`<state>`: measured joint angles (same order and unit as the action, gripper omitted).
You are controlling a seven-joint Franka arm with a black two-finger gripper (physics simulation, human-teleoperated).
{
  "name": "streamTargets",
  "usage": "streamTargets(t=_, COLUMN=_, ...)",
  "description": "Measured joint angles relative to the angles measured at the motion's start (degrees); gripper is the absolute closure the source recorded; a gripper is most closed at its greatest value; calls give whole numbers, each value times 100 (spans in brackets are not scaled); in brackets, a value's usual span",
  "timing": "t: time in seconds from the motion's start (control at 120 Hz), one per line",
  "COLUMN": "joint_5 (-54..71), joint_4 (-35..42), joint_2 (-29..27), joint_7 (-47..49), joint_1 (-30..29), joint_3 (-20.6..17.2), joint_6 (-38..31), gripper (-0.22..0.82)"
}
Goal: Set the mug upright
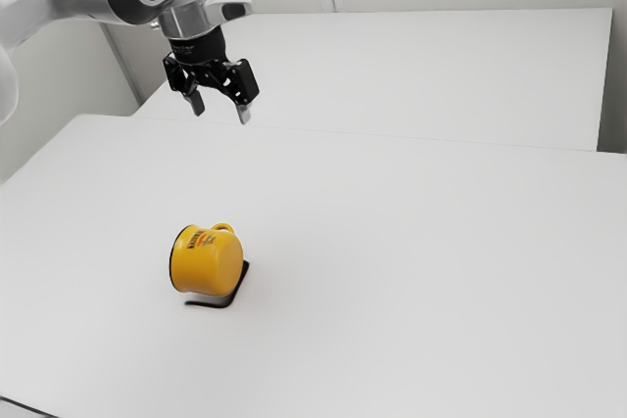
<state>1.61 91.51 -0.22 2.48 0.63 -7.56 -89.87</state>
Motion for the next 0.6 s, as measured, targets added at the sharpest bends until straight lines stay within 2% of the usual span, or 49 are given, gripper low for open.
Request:
streamTargets(t=0.4, joint_5=-5, joint_4=259, joint_2=-217, joint_7=34, joint_1=-29, joint_3=26, joint_6=18, gripper=0)
streamTargets(t=0.6, joint_5=-178, joint_4=569, joint_2=-329, joint_7=10, joint_1=-765, joint_3=19, joint_6=17, gripper=0)
